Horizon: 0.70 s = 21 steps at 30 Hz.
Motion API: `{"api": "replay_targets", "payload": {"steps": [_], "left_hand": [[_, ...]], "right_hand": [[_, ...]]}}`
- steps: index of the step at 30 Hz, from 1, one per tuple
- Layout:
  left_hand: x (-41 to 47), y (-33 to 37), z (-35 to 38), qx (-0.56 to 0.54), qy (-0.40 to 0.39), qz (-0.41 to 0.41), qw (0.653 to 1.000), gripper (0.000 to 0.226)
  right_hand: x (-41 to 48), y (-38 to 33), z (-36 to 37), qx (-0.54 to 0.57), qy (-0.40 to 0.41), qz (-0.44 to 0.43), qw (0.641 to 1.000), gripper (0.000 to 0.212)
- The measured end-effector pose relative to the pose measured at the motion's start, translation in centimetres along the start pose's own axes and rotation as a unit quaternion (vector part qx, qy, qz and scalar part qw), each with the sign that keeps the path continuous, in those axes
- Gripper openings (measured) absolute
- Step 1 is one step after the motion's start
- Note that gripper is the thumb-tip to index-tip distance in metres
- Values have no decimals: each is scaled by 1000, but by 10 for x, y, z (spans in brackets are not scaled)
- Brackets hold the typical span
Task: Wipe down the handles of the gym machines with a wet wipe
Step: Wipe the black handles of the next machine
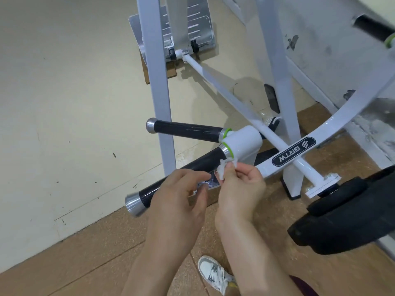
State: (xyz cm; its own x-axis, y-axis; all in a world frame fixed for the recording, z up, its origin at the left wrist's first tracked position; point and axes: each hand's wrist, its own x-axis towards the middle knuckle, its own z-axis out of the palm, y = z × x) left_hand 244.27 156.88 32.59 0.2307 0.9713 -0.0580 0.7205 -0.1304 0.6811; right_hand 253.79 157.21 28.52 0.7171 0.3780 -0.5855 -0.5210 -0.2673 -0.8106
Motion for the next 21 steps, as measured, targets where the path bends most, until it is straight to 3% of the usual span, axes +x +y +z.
{"api": "replay_targets", "payload": {"steps": [4, 7, 10, 12, 14, 17, 21], "left_hand": [[8, 9, -1, -131, 18, -75, 988, 21], [15, 20, -3, -295, -16, -138, 945, 19], [22, 32, -1, -316, -41, -118, 940, 21], [25, 40, 0, -330, 9, -134, 934, 15], [30, 46, -1, -390, 61, -175, 902, 9], [36, 47, -2, -474, 71, -227, 848, 17], [45, 51, -6, -614, 53, -273, 738, 29]], "right_hand": [[0, -6, -5, -53, -20, -83, 995, 20], [-2, -23, -18, -72, -78, -112, 988, 17], [-8, -48, -23, -40, -181, -71, 980, 9], [-8, -65, -23, -17, -263, 8, 965, 7], [1, -78, -23, 30, -311, 98, 945, 10], [14, -95, -23, 84, -337, 197, 917, 13], [33, -108, -24, 23, -431, 198, 880, 17]]}}
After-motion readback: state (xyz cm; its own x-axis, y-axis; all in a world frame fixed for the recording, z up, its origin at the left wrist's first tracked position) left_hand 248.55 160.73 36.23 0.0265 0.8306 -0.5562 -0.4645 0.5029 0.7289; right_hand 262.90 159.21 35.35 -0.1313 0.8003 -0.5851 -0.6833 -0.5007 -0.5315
